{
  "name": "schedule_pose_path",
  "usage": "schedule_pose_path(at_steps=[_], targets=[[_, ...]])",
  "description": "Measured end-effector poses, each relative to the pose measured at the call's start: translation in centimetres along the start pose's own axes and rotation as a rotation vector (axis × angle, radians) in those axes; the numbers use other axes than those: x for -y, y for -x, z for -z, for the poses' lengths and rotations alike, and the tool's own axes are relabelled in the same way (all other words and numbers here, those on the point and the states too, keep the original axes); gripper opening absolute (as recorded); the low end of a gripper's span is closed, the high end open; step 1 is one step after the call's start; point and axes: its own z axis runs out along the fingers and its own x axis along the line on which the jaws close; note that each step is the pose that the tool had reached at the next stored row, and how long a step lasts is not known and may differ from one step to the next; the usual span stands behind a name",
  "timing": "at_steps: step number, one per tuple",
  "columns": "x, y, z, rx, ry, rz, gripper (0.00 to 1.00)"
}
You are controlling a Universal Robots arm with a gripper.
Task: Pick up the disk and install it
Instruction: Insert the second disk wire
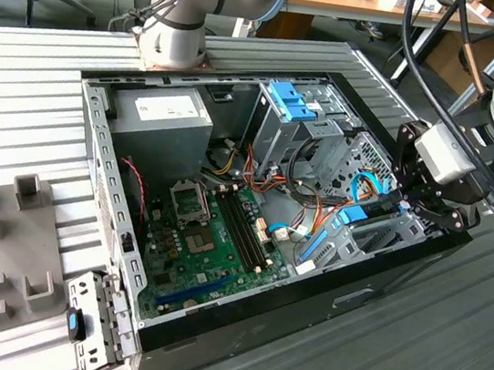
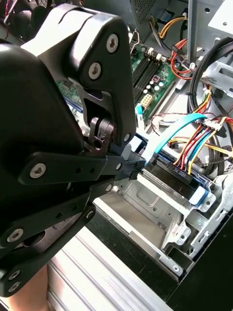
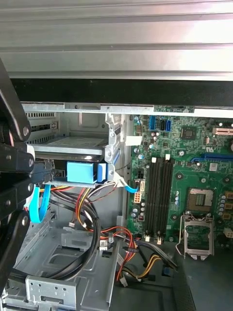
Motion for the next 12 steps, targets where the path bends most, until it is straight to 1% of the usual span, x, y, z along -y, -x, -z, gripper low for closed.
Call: schedule_pose_path(at_steps=[5,6,7,8,9,10,11,12], targets=[[-0.01,0.00,-0.01,0.0000,0.0000,0.000,0.11],[-0.01,0.00,-0.01,0.0001,0.0000,0.000,0.17],[0.00,0.00,-0.02,0.0000,0.0000,0.000,0.30],[-0.15,0.00,-0.01,0.0013,-0.0001,0.000,0.36],[-0.33,0.01,0.01,0.0029,-0.0002,0.000,0.36],[-0.65,0.03,0.05,0.0052,-0.0003,-0.001,0.36],[-0.83,0.04,0.07,0.0059,-0.0004,-0.001,0.36],[-0.86,0.05,0.09,0.0059,-0.0004,-0.001,0.36]])
